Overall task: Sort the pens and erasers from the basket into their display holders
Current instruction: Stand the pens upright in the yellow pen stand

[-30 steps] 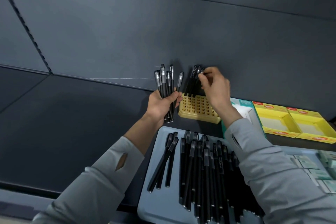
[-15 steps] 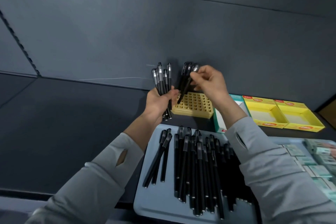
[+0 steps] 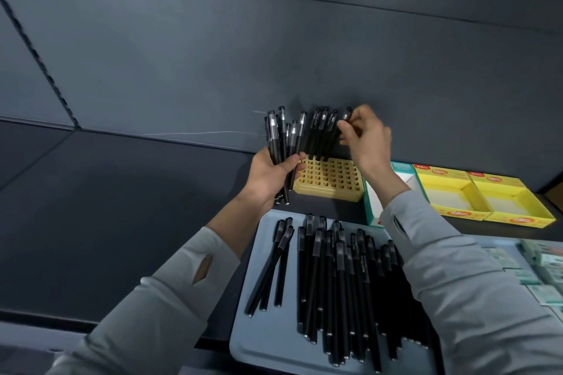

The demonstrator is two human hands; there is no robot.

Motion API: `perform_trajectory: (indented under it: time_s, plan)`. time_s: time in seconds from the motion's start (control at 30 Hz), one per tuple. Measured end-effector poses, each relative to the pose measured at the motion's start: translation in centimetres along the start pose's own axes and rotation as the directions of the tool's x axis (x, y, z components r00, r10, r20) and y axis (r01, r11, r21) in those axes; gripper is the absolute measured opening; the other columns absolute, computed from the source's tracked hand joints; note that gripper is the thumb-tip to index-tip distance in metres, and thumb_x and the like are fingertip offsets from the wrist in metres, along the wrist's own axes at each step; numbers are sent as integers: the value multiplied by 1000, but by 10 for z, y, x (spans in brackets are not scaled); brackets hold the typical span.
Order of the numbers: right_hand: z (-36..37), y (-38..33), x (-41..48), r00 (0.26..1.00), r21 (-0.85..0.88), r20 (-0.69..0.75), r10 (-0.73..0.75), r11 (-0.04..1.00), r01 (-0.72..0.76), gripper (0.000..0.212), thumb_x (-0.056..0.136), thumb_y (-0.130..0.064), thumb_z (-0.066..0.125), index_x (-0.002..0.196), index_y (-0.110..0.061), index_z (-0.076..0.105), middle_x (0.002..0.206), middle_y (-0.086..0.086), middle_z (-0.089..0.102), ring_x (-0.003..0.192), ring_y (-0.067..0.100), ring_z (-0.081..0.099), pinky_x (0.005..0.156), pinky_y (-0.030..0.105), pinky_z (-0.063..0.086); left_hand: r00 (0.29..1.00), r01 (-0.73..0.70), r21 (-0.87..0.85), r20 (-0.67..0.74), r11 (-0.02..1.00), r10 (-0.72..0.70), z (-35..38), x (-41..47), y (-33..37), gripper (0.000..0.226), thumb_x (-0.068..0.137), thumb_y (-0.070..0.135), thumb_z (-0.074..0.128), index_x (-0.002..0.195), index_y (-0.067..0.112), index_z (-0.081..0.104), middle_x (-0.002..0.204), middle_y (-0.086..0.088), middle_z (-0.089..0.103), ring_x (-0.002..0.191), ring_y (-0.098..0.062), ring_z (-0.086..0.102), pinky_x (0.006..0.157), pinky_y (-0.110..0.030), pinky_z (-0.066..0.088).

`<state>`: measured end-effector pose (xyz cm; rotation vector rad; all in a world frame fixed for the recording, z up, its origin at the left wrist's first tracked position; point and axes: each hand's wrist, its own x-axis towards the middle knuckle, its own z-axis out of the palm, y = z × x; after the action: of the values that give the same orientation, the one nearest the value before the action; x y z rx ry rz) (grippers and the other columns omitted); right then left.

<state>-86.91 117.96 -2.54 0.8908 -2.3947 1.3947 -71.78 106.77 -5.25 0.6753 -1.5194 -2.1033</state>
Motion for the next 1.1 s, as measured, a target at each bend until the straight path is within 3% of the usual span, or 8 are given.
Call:
perform_trajectory:
  time_s: [0.13, 0.27, 0.43, 0.6, 0.7, 0.83, 0.9, 1.1]
  plan:
    - [8, 2, -6, 998, -51, 57, 3, 999, 0, 18, 94, -26, 65, 91, -13, 52, 82, -1, 71, 66, 12, 70, 67, 31, 60, 1000, -6, -49, 3, 999, 6, 1, 0, 3, 14, 91, 1, 62, 105, 5, 61, 92, -5, 74, 80, -13, 72, 79, -30, 59]
    - [8, 4, -4, 998, 0, 61, 27, 1000, -27, 19, 89, -31, 70, 91, -17, 57, 80, -5, 70, 67, 12, 70, 70, 40, 60, 1000, -7, -81, 23, 997, 9, 4, 0, 3, 12, 91, 2, 62, 103, 4, 61, 93, -8, 73, 79, -13, 72, 75, -28, 60]
    - [-3, -5, -13, 990, -18, -132, -51, 999, 49, 21, 91, -38, 64, 87, -18, 58, 78, -4, 62, 72, 15, 58, 74, 41, 51, 999, 11, -108, 49, 994, -6, 9, 1, 1, 16, 93, 4, 60, 108, 2, 59, 94, -8, 73, 81, -15, 72, 80, -31, 59]
    - [-1, -19, -23, 970, 171, 237, -56, 985, 15, 28, 87, -45, 68, 78, -19, 68, 70, -9, 65, 66, 10, 57, 70, 35, 51, 996, 12, -78, 91, 997, -5, 20, -1, -6, 17, 92, 4, 61, 110, 7, 62, 95, -9, 73, 81, -18, 71, 80, -33, 59]
    - [1, -16, -20, 954, 189, 300, -4, 980, -56, 33, 82, -45, 69, 71, -15, 61, 65, -5, 59, 63, 11, 52, 65, 41, 50, 995, -2, -27, 97, 1000, 5, 23, -2, -7, 18, 93, 4, 60, 112, 6, 63, 95, -9, 73, 81, -18, 71, 75, -30, 60]
    - [-11, -11, -7, 973, 256, 185, 136, 949, -181, 19, 93, -23, 65, 75, -20, 61, 73, 5, 66, 61, 19, 61, 62, 38, 54, 998, 28, -27, 54, 999, -26, 16, 0, -8, 19, 96, 7, 58, 114, 3, 59, 93, -7, 72, 82, -16, 72, 76, -29, 59]
    - [-19, -4, 0, 983, 185, 62, 170, 966, -179, 16, 94, -23, 63, 78, -18, 62, 74, 5, 68, 59, 17, 64, 66, 41, 59, 999, 53, -23, 5, 998, -53, 11, 1, -9, 17, 99, 8, 54, 114, 4, 57, 94, -7, 71, 75, -14, 70, 72, -28, 58]
    - [-16, 7, 0, 996, -26, -23, 86, 996, -86, 14, 94, -27, 62, 86, -16, 65, 74, -2, 70, 64, 9, 70, 80, 40, 58, 998, 36, -38, -53, 999, -38, 7, 0, -11, 16, 103, 11, 43, 117, 4, 47, 90, -8, 65, 64, -13, 58, 64, -28, 54]
